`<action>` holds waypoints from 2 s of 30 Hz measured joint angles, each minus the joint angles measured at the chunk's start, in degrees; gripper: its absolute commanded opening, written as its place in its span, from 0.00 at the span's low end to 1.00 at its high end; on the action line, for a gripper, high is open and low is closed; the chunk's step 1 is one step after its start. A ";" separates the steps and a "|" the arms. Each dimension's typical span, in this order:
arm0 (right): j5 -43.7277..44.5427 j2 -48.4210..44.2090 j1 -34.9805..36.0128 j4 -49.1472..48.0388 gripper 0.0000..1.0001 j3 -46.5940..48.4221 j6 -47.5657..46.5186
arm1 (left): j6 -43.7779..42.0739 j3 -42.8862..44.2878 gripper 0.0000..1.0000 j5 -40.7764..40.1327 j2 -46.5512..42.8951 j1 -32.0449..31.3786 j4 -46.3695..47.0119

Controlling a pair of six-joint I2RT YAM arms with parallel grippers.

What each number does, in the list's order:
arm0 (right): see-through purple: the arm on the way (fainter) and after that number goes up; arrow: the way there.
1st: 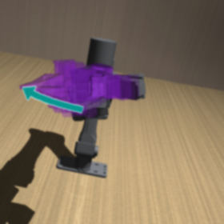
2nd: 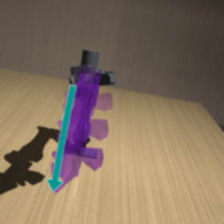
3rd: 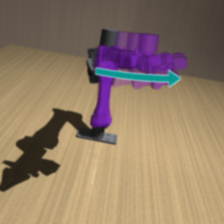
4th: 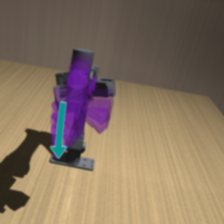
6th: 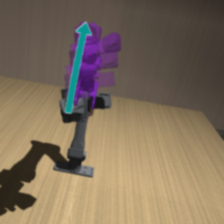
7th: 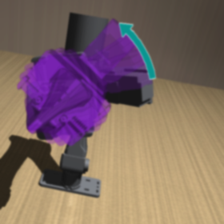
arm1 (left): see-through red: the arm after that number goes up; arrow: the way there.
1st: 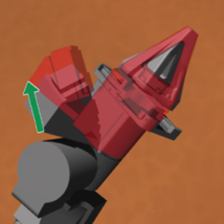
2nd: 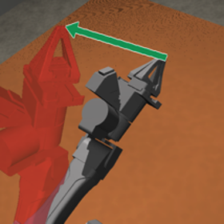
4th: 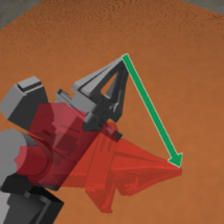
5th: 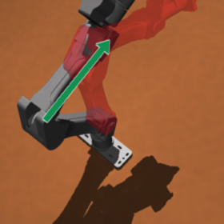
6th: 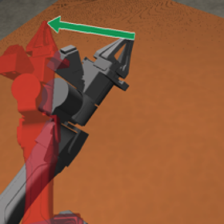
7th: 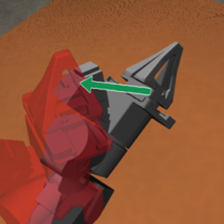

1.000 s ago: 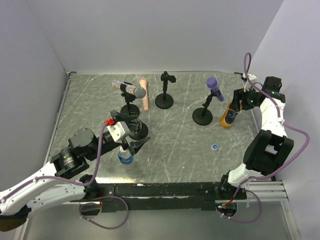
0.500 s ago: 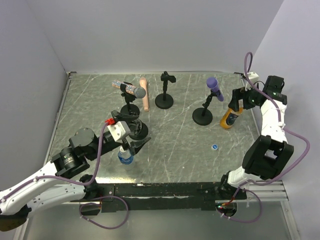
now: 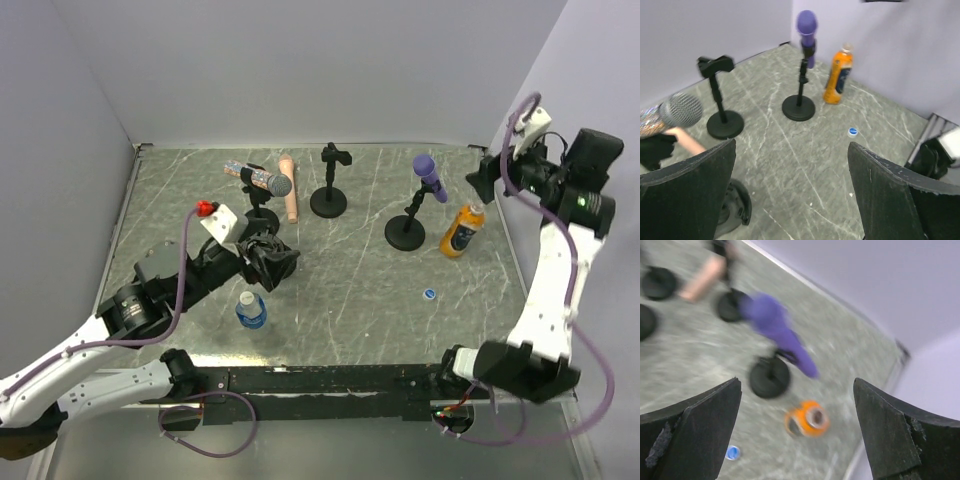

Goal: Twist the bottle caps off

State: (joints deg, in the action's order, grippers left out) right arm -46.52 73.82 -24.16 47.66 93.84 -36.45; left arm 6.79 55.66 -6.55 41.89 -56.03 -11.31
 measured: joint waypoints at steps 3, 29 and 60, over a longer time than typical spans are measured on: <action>-8.39 -6.95 2.56 0.63 0.99 -2.29 -0.94 | 2.49 -0.04 0.96 -2.78 -0.57 0.92 -0.96; -2.10 2.82 68.00 7.61 0.99 -1.97 -7.02 | 16.92 9.70 0.97 18.75 8.55 45.20 -7.48; 12.50 27.93 87.67 3.80 0.94 13.29 -2.14 | 16.17 3.91 0.96 5.84 -5.99 45.24 -11.78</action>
State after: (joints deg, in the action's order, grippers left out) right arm -34.02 101.75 63.51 51.46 107.13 -38.59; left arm 22.96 59.57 -0.71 35.90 -10.79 -23.09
